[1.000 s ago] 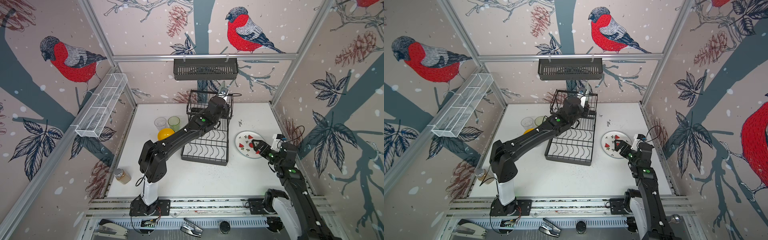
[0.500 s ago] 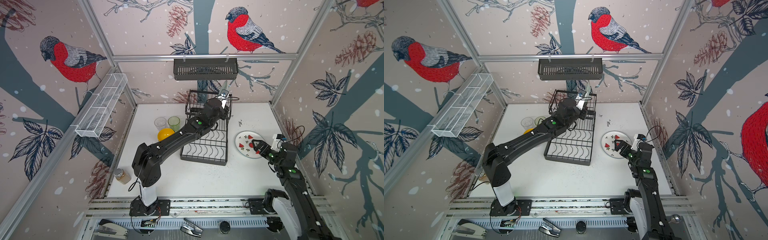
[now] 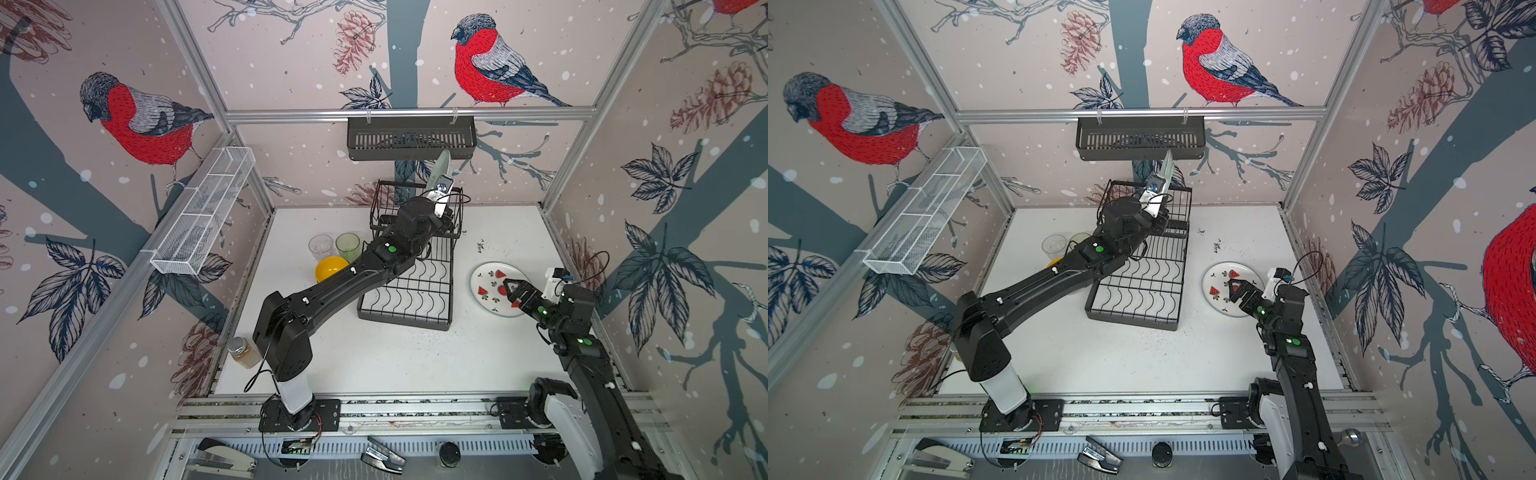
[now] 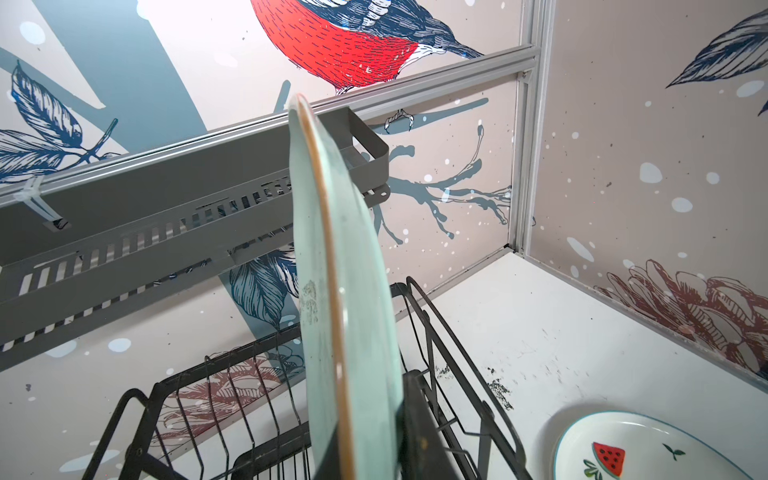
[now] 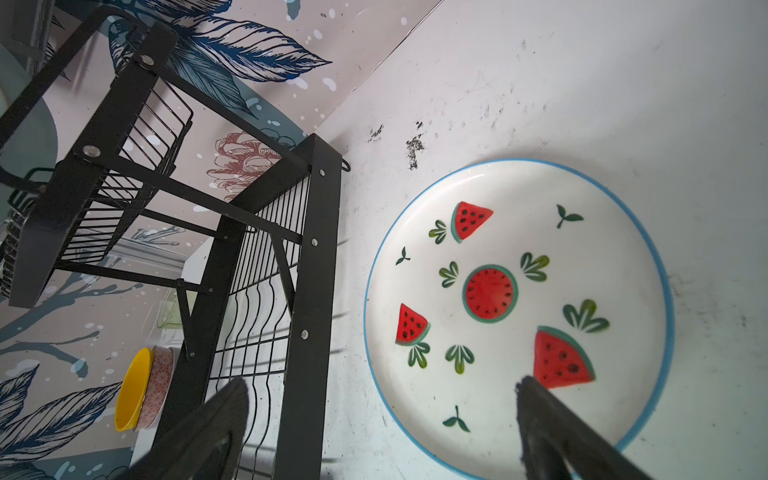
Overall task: Unload the mixed dishes from the dish rack
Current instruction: 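Close the left gripper on the pale green plate rim, then lift the pale green plate out of the rack and lower it toward the right gripper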
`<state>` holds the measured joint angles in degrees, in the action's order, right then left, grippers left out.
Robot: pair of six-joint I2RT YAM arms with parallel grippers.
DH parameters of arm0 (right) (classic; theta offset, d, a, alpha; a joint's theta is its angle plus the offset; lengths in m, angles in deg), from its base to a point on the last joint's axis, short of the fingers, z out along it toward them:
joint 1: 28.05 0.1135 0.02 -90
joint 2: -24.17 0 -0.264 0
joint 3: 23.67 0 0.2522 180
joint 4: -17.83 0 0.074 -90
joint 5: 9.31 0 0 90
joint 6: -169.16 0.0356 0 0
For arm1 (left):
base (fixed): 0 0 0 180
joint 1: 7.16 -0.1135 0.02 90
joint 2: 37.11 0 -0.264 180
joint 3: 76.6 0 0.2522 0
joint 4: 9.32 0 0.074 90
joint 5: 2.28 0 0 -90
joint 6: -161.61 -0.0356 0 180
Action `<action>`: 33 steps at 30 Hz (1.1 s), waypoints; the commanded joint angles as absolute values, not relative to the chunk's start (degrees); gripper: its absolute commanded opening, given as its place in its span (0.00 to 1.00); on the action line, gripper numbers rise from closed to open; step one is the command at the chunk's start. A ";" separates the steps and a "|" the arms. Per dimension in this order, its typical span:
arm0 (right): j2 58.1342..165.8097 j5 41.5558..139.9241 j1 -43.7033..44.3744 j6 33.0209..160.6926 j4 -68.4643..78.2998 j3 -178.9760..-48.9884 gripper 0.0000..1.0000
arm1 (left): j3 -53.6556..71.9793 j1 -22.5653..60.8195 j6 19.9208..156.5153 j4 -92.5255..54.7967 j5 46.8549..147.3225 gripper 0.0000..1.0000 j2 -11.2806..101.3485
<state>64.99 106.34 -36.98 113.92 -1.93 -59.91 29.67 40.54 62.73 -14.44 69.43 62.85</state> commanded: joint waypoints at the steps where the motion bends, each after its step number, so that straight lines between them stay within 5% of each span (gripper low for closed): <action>1: 64.95 107.10 -37.01 114.40 -1.32 -60.26 1.00 | 29.52 40.47 61.59 -4.27 69.30 0.00 61.48; 18: 65.56 107.74 -37.28 115.45 -1.85 -61.54 1.00 | 26.47 42.41 60.60 -1.92 69.42 0.00 57.61; 33: 64.69 110.51 -37.18 117.27 -5.69 -66.67 0.99 | 13.35 54.76 54.08 5.50 57.87 0.00 47.43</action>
<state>64.95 108.65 -37.17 116.52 -5.06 -65.85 14.66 53.41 55.16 -5.72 60.43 49.81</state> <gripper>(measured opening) 0.995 0.145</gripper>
